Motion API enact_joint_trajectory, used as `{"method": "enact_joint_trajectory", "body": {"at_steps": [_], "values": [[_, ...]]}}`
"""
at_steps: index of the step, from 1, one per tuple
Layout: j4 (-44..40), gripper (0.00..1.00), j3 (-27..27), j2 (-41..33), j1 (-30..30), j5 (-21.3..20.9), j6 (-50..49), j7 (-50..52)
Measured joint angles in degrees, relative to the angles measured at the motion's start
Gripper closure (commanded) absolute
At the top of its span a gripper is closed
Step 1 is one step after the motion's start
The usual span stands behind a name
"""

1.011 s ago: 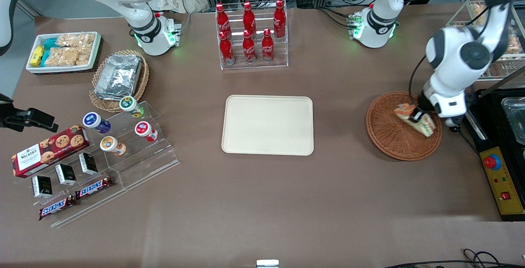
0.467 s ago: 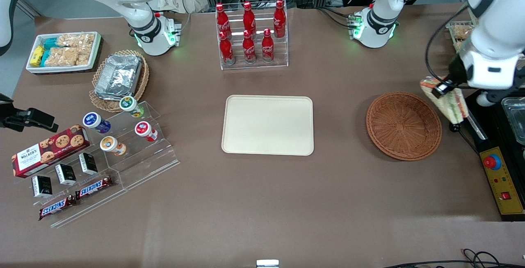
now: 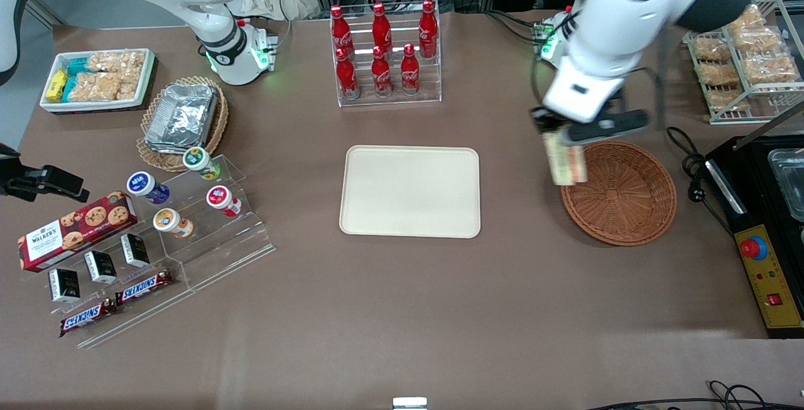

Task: Place sandwich from basket to tray
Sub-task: 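Lift the sandwich and carry it with the left gripper over the cream tray, then lower the sandwich onto the tray and open the left gripper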

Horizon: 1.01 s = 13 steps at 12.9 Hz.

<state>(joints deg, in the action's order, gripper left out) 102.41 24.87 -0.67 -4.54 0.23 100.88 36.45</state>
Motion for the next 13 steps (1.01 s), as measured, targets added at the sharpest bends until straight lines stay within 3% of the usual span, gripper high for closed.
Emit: {"method": "enact_joint_trajectory", "body": {"at_steps": [3, 6, 13], "values": [[7.33, 1.00, 4.47, 4.79, -0.69, 0.54, 15.14, -0.29], [15.71, 1.00, 5.48, 10.62, -3.58, -0.16, 30.34, -0.35], [16.67, 1.00, 5.45, 26.02, -5.25, -14.29, 40.72, 3.32]]}}
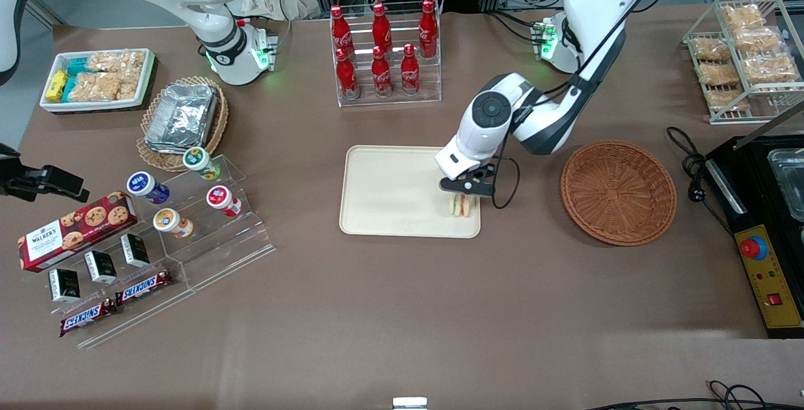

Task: Place sandwich from basket to tray
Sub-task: 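Lower the sandwich onto the tray and open the left gripper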

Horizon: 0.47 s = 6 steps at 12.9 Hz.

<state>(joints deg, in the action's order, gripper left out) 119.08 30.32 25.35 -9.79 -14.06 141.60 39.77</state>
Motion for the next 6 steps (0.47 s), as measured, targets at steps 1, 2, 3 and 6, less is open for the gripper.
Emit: {"method": "enact_joint_trajectory", "body": {"at_steps": [1, 2, 3, 6], "values": [[-0.14, 0.98, 0.00, 1.36, -0.10, -2.63, 0.92, 2.39], [-0.29, 0.51, 0.00, 2.56, -0.22, -5.19, 1.78, 5.01], [-0.46, 0.06, 0.02, 3.54, -0.41, -7.36, 2.49, 7.42], [-1.06, 0.00, 0.17, 3.89, -0.81, -9.27, 2.70, 10.87]]}}
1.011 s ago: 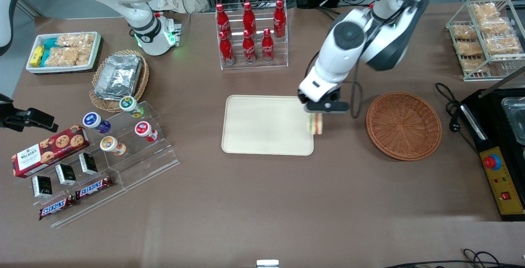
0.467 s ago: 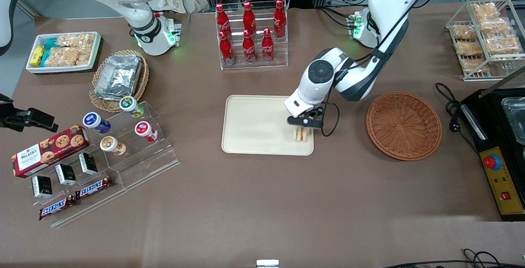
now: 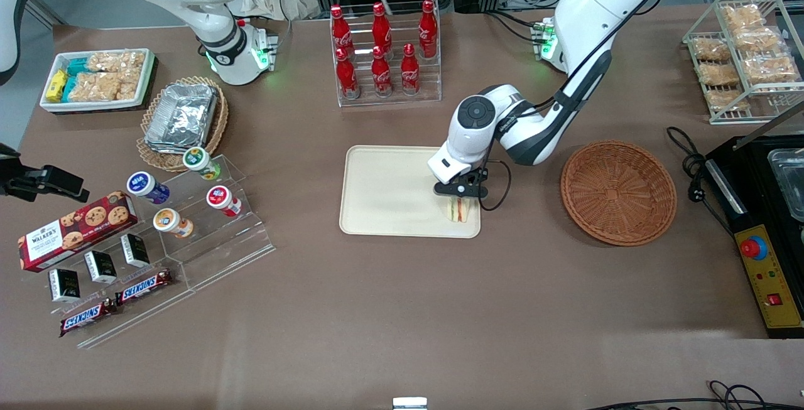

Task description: Place sandwich from basket to tray

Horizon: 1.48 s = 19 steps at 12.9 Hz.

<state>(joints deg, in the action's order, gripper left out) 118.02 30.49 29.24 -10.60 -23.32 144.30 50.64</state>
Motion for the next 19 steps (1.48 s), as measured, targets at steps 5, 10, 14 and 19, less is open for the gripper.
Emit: {"method": "enact_joint_trajectory", "body": {"at_steps": [5, 10, 14, 19], "values": [[-3.39, 0.00, -0.25, -0.27, 0.47, -0.11, -1.19, 2.50], [-19.46, 0.00, -0.59, -9.43, 4.09, 9.61, -25.02, 2.96], [-27.79, 0.00, -1.69, -18.94, 10.87, 12.71, -42.74, -1.56], [-25.51, 0.00, -22.62, -32.63, 7.48, 18.97, -54.12, -34.41]]}}
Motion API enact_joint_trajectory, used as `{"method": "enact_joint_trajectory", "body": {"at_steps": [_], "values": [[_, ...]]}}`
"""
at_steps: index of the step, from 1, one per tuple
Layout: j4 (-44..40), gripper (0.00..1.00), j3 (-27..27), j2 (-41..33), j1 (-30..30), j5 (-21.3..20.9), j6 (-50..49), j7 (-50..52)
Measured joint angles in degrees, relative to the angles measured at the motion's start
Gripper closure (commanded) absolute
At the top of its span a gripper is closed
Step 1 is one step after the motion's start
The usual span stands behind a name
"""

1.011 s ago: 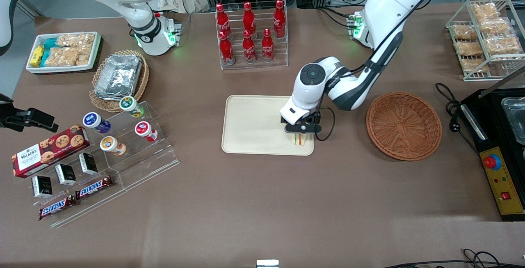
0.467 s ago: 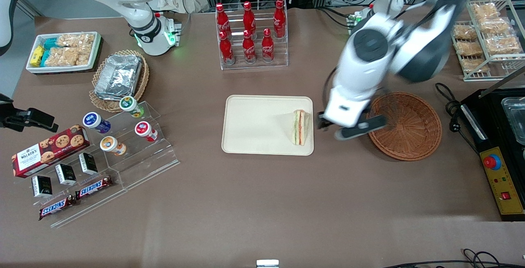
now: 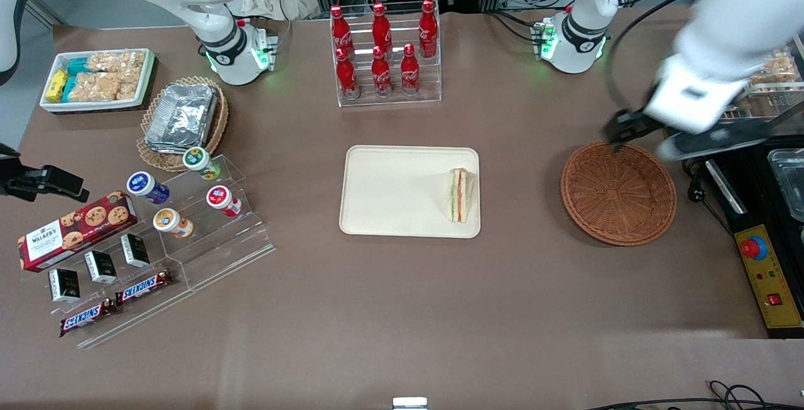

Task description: Place sandwich from basket to tray

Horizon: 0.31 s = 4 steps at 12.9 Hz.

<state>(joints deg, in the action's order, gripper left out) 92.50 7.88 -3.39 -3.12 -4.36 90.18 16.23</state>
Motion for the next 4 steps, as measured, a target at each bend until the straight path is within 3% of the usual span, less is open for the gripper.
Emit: {"method": "enact_joint_trajectory", "body": {"at_steps": [4], "values": [[4.50, 0.00, -9.84, -4.38, -0.46, 0.20, -0.56, -12.84]]}}
